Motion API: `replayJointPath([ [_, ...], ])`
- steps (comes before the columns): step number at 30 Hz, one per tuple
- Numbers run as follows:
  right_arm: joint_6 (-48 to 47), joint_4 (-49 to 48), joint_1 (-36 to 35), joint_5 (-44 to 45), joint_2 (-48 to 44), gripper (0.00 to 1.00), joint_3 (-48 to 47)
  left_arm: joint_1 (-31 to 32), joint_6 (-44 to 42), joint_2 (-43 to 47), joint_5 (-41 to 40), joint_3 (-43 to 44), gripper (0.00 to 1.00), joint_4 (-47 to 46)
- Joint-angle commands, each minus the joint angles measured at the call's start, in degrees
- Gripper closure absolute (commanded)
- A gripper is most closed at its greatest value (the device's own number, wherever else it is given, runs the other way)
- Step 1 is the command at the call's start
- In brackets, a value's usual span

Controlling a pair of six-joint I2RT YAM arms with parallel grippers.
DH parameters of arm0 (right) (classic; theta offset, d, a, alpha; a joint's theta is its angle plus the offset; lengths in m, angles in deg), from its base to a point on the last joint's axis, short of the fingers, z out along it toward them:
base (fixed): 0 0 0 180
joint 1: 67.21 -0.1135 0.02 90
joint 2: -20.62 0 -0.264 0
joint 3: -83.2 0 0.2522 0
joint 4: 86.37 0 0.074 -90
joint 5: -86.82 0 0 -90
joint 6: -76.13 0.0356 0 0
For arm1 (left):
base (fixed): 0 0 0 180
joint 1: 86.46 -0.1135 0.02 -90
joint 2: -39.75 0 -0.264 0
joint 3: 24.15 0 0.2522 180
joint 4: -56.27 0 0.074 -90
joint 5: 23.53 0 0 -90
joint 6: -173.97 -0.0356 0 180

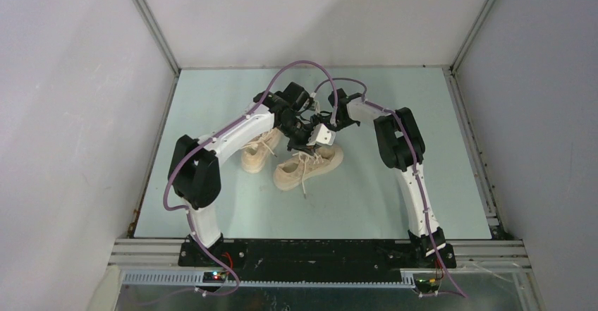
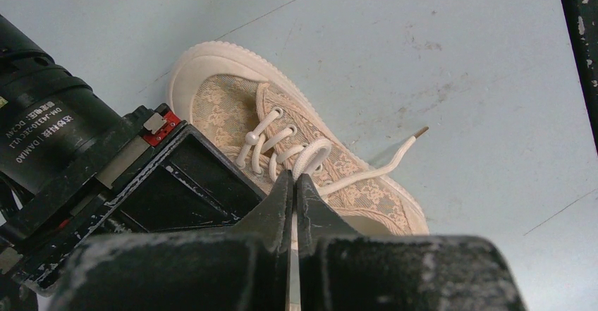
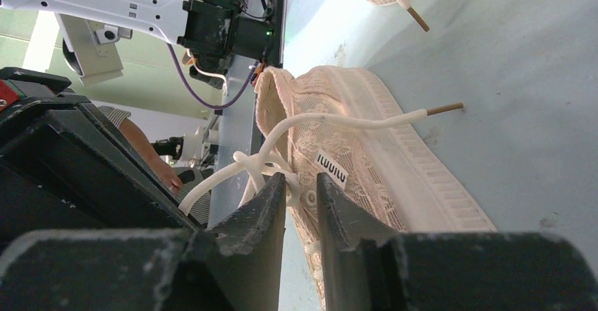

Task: Tie the shoes
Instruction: Tie the shoelace on the shoe.

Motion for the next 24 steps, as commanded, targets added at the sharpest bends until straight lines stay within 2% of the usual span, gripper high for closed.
replayJointPath([
  [1,-0.3,-0.3,-0.5,-2.1,0.0,0.76,-1.9,-0.3,-1.3,0.8,1.7,0.6,1.0,0.3],
  [6,-2.5,1.3,-0.5,-3.6,-0.1,0.87,-1.9,-0.3,-1.2,0.8,1.7,0.1,1.0,0.1],
  [9,-3.2,1.8,-0.4,-4.5,-0.3,0.91,-1.9,-0.3,-1.2,0.9,1.8,0.1,1.0,0.0],
  [15,-3.9,2.5,-0.2,-6.2,-0.4,0.84,-2.0,-0.3,-1.3,0.9,1.6,0.2,1.0,0.0],
  [24,-5.6,4.4,-0.6,-5.5,-0.3,0.84,-2.5,-0.3,-1.5,0.4,1.4,0.8,1.0,0.2],
])
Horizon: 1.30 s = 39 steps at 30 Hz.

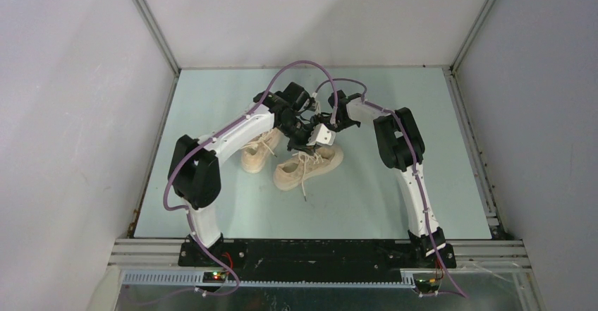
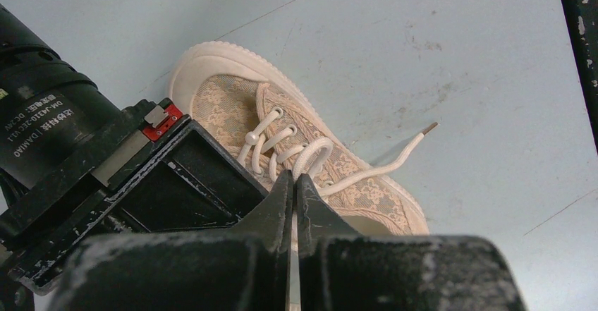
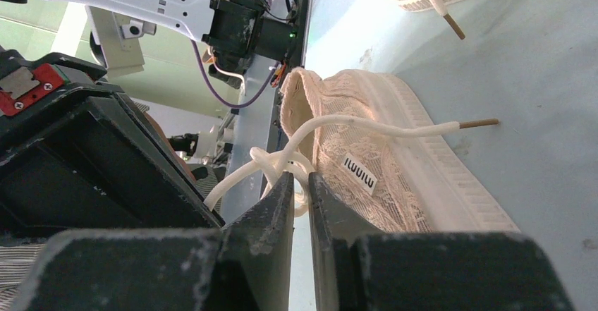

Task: Tie the shoes
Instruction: Tie the shoelace on the shoe.

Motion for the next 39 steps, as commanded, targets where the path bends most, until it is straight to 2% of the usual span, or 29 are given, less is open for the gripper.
replayJointPath([
  [1,-1.9,1.5,-0.4,-1.3,-0.3,0.85,-2.7,-0.3,-1.5,0.4,1.3,0.8,1.0,0.3],
  [6,-2.8,2.9,-0.7,0.5,0.2,0.88,-3.4,-0.3,-1.6,0.2,1.4,0.8,1.0,0.4],
  [13,-10.2,12.5,-1.4,1.7,2.5,0.87,-8.1,-0.3,-1.5,-0.2,1.7,1.0,1.0,0.3],
  [22,-11.0,13.2,-1.5,1.5,2.9,0.93,-8.5,-0.3,-1.0,-0.7,1.9,1.4,1.0,0.2],
  [27,-16.4,18.4,-1.7,2.4,3.3,0.82,-9.7,-0.3,-1.1,-0.9,1.9,1.5,1.0,0.4],
  [30,-20.8,23.5,-1.9,3.0,4.2,0.81,-11.6,-0.3,-1.1,-1.1,2.0,1.7,1.0,0.3],
  [34,-23.0,25.8,-1.7,3.3,4.6,0.8,-11.9,-0.3,-1.0,-1.2,2.0,2.0,1.0,0.2],
  [35,-23.4,26.1,-1.7,3.4,4.7,0.8,-11.9,-0.3,-0.9,-1.2,1.8,2.0,0.99,0.1],
  [38,-23.9,26.8,-1.4,3.6,4.9,0.79,-11.9,-0.4,1.9,-0.9,0.9,1.9,0.73,-1.4],
  [39,-23.9,26.8,-1.3,3.4,5.0,0.79,-11.9,-0.7,5.1,0.3,1.0,1.6,0.68,-3.7],
])
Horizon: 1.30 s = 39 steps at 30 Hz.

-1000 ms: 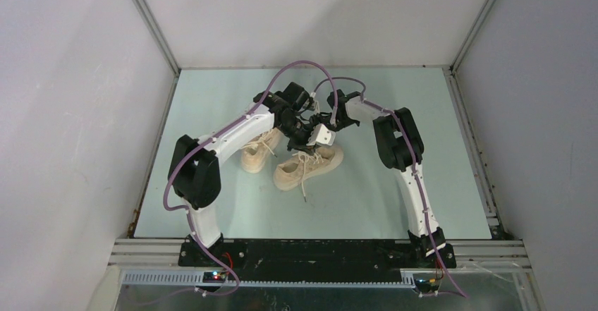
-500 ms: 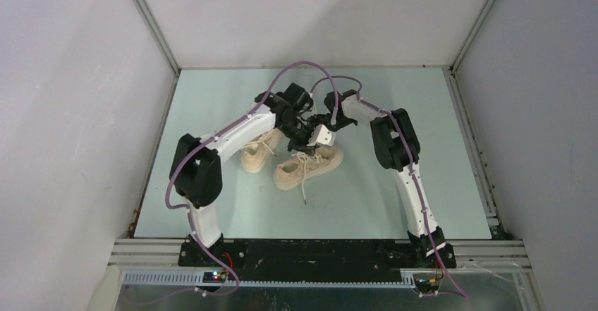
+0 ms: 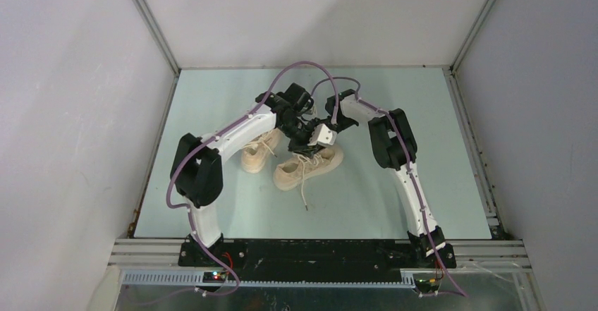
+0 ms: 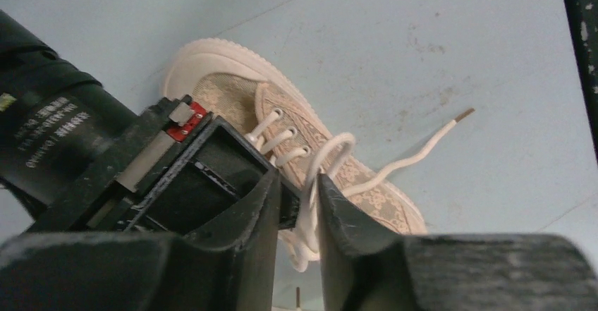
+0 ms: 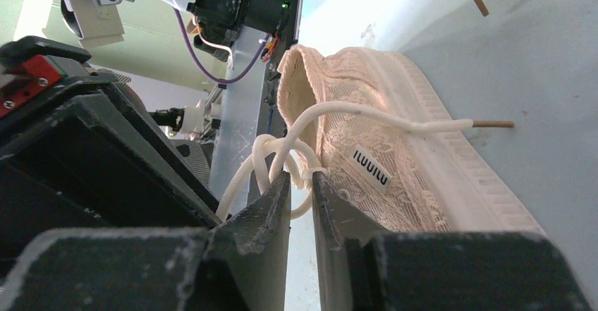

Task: Tie the shoes
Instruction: Tie the shoelace on the shoe.

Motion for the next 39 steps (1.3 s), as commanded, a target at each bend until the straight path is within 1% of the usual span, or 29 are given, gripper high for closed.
replayJointPath([
  [1,-3.1,2.7,0.3,-0.2,0.4,0.79,-2.2,-1.0,6.6,2.6,2.1,1.2,0.59,-5.1],
  [2,-2.9,2.6,0.5,-0.2,0.4,0.79,-2.3,-1.6,10.8,4.9,2.3,-0.1,0.54,-9.2],
  [3,-2.7,2.4,0.5,-0.3,0.4,0.79,-2.2,-1.9,12.7,6.2,2.4,-0.7,0.47,-12.5],
  [4,-2.6,2.4,0.7,-0.2,0.3,0.79,-2.1,-2.4,14.9,8.4,2.3,-1.6,0.43,-13.4],
  [5,-2.6,2.4,0.7,-0.2,0.2,0.79,-2.0,-2.6,15.9,9.3,1.4,-1.9,0.37,-14.2],
  [7,-2.5,2.4,0.8,-0.2,0.1,0.79,-1.8,-3.8,17.6,11.1,1.4,-2.3,0.33,-13.0],
  [10,-2.5,2.2,0.9,0.0,-0.1,0.79,-1.6,-7.2,18.9,11.9,3.2,-3.8,0.32,-11.0],
  [14,-0.9,1.0,1.0,0.0,-0.1,0.79,-1.3,-9.2,16.9,11.2,3.4,-7.8,0.32,-11.5],
  [17,-0.4,0.5,0.8,0.1,-0.2,0.79,-1.3,-9.0,17.2,9.5,3.9,-9.5,0.32,-14.9],
  [19,-0.3,0.5,0.7,0.3,-0.2,0.79,-1.2,-8.3,16.2,8.2,4.2,-9.5,0.33,-15.3],
  [21,-0.3,0.4,0.8,0.5,-0.4,0.79,-0.9,-7.9,14.4,6.9,4.3,-9.1,0.33,-14.2],
  [26,-0.3,0.4,1.0,0.8,-0.6,0.79,-0.1,-7.5,8.7,4.6,5.1,-7.7,0.38,-7.7],
  [31,-0.1,0.3,1.1,1.1,-0.7,0.78,-0.1,-7.3,6.6,4.2,4.6,-9.0,0.41,-7.6],
  [35,0.4,0.0,1.1,1.2,-0.7,0.78,-0.1,-7.0,7.6,3.4,4.1,-9.0,0.46,-9.8],
  [39,0.6,-0.2,1.2,1.3,-0.6,0.78,-0.2,-6.4,6.3,1.9,3.8,-7.6,0.54,-8.1],
])
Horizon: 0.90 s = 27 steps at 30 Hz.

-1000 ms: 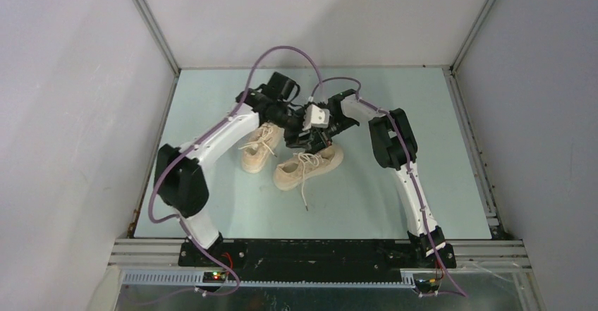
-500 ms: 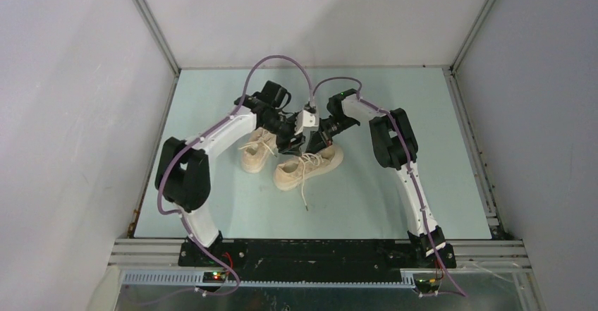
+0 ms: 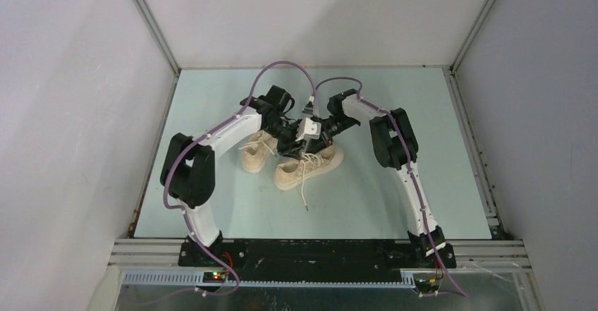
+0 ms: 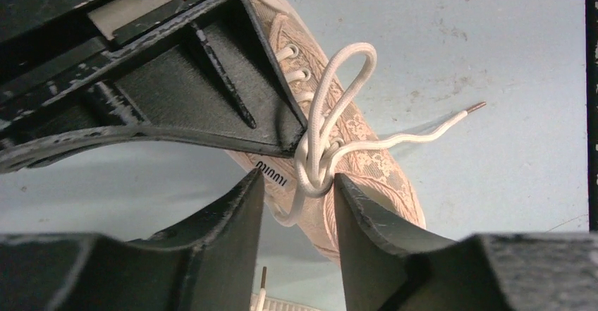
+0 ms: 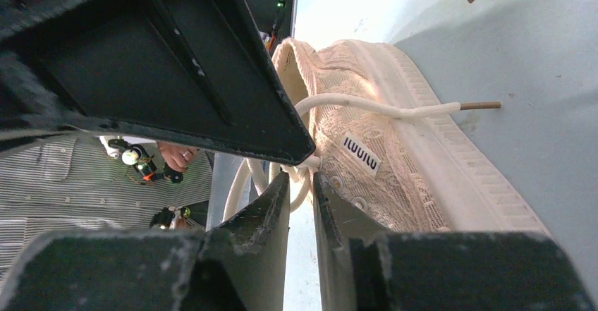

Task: Tie the shoes
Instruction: Tie the shoelace on the shoe.

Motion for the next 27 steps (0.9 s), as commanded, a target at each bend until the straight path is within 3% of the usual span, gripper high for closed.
replayJointPath([
  [1,0.2,-0.8,0.3,0.4,-0.8,0.78,-0.4,0.9,-2.5,-1.4,0.9,2.8,0.56,1.0],
  [8,0.4,-0.8,0.6,0.2,-0.5,0.76,-0.7,1.2,-4.8,-2.1,1.2,3.5,0.7,3.8],
  [17,-0.6,0.4,0.3,0.1,-0.1,0.67,-1.3,1.2,-1.1,-2.5,0.9,3.7,0.99,2.4],
  [27,-1.2,1.2,0.0,0.4,0.3,0.62,-1.9,1.1,7.2,-2.0,0.8,2.2,1.0,-2.9],
])
